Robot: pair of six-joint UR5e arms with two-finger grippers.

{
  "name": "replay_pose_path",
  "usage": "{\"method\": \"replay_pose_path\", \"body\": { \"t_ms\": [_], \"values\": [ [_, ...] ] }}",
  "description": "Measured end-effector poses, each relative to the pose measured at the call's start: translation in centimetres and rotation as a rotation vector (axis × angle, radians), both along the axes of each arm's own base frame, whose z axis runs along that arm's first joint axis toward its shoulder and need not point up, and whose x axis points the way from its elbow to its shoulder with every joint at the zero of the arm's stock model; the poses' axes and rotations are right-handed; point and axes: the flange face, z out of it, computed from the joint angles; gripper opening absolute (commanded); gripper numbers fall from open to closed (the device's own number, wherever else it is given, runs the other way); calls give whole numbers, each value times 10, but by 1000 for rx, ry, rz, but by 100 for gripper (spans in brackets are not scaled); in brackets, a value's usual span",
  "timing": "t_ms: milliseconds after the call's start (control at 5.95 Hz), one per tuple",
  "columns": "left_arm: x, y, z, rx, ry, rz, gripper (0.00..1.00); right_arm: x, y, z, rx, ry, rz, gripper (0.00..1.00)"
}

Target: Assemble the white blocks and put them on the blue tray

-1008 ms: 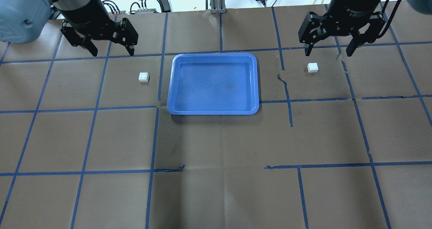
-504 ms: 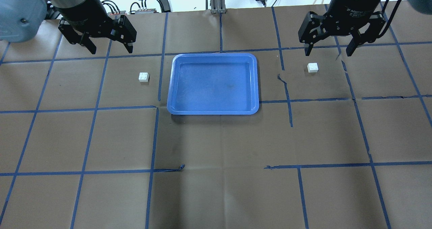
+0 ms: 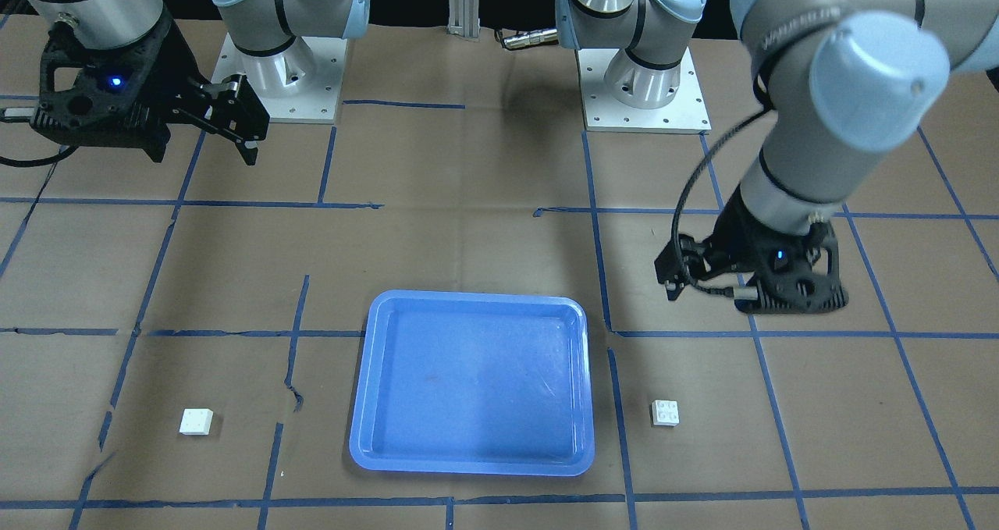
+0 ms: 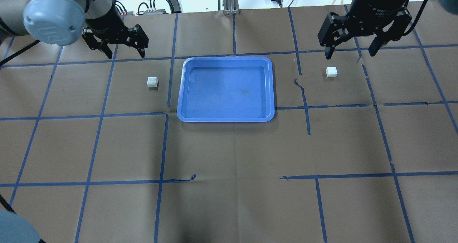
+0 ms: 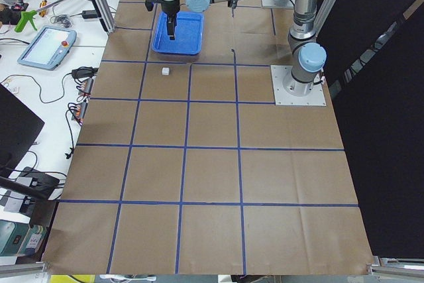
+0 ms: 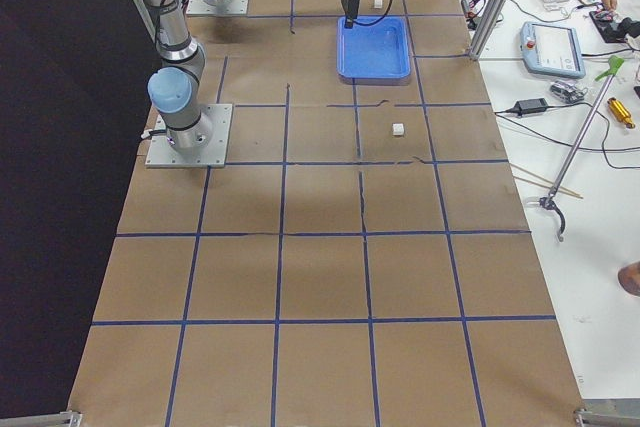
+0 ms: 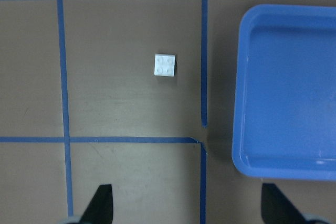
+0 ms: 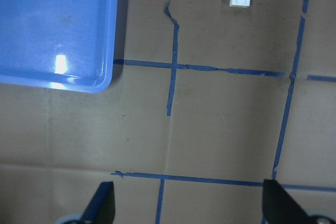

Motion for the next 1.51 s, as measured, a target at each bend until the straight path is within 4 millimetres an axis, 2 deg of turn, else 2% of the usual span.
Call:
{"method": "replay_pose_path", "body": {
  "t_ms": [336,672,840,1176,1513],
  "values": [
    [7,-38,-82,14,1,-2,99,-5,-4,-3,3,-17,423,100],
    [8,-46,-145,18,4,8,99,-15,-13,-6,-16,-15,805,100],
    [7,-44,-174,1,4,5,99,-34,-23,-9,-23,-14,935,100],
    [7,-45,-204,-20,2,0,97,-76,-42,-22,-23,-22,1116,100],
    [8,-47,-210,-28,-1,-48,97,-102,-68,-36,-34,-22,1390,100]
  ]
}}
